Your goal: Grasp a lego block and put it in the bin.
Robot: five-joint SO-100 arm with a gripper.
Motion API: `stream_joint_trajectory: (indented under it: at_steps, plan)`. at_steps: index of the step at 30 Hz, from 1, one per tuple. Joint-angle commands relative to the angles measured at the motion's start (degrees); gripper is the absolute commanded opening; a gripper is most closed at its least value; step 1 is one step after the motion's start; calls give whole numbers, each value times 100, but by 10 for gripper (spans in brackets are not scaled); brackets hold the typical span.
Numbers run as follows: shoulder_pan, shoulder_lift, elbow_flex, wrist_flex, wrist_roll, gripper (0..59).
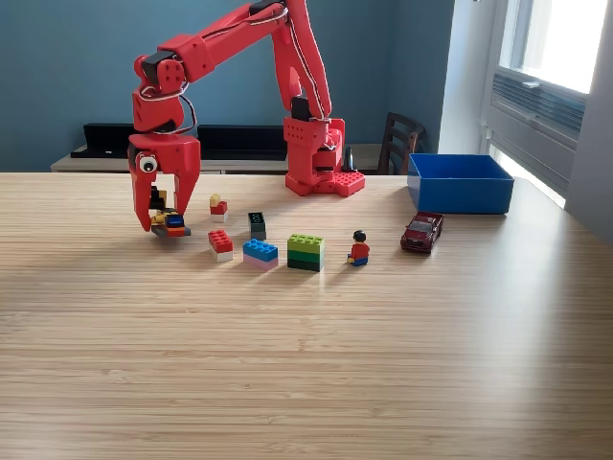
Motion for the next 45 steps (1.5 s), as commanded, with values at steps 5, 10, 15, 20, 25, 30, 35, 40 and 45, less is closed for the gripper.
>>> stream_joint_trajectory:
  at_steps: [5,10,15,20,25,30,35,40,45]
  plan:
    - [44,211,-2312,1099,-62,1]
    - [-439,211,-3489,2092,-255,1]
    - [-1406,211,-3929,3032,-413,1]
    - [-2575,211,-3999,3806,-457,1]
    - [-3700,220,-3964,4166,-352,1]
    - [-4729,229,-3841,4175,-299,1]
    - [-5792,237,-3480,4184,-123,1]
    - [-7163,896,-2777,4166,132,1]
    - [-8508,1793,-2206,4166,281,1]
